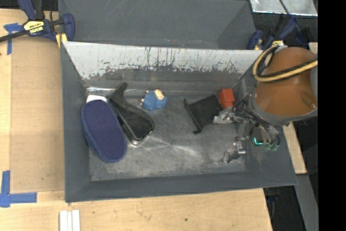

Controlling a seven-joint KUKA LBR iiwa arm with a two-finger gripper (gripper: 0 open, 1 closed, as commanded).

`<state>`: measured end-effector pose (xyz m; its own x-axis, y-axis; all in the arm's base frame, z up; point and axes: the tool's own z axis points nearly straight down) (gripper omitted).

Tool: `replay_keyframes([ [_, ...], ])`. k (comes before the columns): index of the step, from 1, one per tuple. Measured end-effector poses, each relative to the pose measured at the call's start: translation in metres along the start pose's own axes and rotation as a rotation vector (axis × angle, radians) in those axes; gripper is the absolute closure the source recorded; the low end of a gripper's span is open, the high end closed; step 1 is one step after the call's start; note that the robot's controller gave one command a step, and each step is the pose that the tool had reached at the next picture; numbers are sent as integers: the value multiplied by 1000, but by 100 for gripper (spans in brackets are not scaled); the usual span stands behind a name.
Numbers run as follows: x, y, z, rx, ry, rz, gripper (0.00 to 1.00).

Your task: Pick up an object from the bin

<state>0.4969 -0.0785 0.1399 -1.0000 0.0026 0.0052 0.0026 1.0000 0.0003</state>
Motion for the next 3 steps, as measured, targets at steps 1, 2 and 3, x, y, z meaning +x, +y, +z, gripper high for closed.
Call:
replay_keyframes([
  [1, -91, -16, 66, 1, -8, -109, 0],
  [2, -117, -5, 37, 2, -14, -167, 0],
  [3, -129, -13, 38, 2, -14, -81, 0],
])
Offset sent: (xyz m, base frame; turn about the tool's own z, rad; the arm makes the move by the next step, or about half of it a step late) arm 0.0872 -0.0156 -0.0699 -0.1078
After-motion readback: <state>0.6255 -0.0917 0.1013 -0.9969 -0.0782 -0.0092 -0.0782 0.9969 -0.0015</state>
